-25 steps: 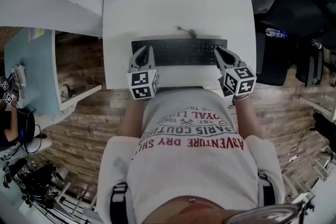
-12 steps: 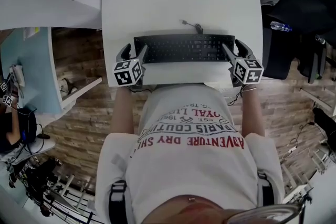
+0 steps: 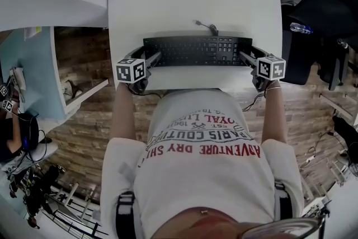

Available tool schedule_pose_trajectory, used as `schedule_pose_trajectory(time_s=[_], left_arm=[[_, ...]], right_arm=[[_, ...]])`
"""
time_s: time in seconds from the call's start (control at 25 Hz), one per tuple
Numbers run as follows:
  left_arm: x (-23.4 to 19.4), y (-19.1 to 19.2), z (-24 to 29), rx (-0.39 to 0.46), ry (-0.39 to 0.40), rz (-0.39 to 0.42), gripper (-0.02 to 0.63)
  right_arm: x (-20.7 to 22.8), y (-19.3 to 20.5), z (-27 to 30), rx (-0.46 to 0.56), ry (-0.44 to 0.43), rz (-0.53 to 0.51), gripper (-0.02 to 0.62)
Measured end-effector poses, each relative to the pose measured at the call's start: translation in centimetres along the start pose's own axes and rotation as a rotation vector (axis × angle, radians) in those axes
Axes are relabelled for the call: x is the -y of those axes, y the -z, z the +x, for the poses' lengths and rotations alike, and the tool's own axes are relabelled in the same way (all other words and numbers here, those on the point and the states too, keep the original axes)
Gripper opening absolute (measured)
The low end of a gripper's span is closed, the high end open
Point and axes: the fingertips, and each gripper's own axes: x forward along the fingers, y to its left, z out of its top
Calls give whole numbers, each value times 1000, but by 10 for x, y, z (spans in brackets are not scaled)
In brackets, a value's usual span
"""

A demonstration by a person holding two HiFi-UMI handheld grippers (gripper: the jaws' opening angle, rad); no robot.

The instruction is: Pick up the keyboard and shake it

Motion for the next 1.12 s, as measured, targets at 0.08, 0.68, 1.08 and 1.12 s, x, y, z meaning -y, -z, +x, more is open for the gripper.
schedule_pose_trajectory(time_s=[0.08,0.68,1.08,1.12], left_arm=[[1,2,2,-15,12,26,341],[6,1,6,24,-12,23,339],[23,-29,-13,180,-5,111,339],[26,-37,-16,204,-1,125,339]], right_arm=[[-3,4,4,-41,-27,-22,285],[-3,4,8,-66,15,16,285],[-13,-19,-23,24,32,-57,281],[-15,-26,-28,43,33,-69,281]])
